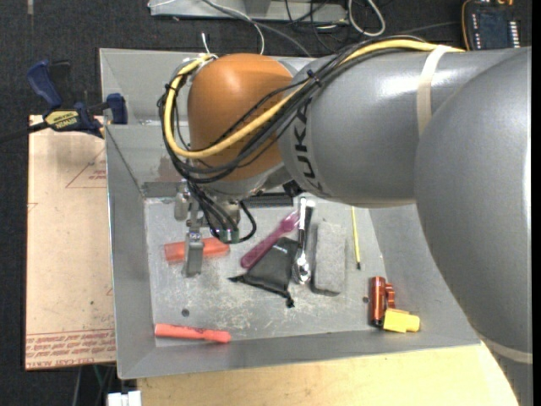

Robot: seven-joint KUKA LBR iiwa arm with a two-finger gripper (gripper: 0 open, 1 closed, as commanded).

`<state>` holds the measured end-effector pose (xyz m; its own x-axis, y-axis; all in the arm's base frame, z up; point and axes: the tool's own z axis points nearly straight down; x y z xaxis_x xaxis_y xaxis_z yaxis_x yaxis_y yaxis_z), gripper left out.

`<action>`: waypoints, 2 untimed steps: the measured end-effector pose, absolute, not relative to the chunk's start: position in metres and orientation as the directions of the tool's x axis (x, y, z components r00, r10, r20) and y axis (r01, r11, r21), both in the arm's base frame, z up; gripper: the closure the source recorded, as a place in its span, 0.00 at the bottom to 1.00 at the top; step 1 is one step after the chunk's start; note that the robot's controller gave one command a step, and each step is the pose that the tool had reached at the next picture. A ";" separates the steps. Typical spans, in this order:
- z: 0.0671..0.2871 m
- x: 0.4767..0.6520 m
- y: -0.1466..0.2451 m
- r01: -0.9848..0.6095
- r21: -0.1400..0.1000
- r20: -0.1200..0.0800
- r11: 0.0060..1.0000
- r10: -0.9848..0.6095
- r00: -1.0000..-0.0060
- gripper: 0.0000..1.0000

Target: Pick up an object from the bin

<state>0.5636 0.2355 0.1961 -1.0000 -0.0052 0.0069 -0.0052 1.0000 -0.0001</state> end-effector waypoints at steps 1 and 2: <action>0.201 0.566 0.234 -0.001 0.001 -0.001 1.000 -0.001 -1.000 0.00; 0.071 0.589 0.175 -0.164 0.002 0.001 0.986 -0.164 -0.986 0.00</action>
Offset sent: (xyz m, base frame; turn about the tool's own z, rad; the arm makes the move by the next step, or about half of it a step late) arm 0.0243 -0.0611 -0.1261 -0.1626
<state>0.5886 0.1749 0.0707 -0.9864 -0.1642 0.0006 -0.1642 0.9864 0.0018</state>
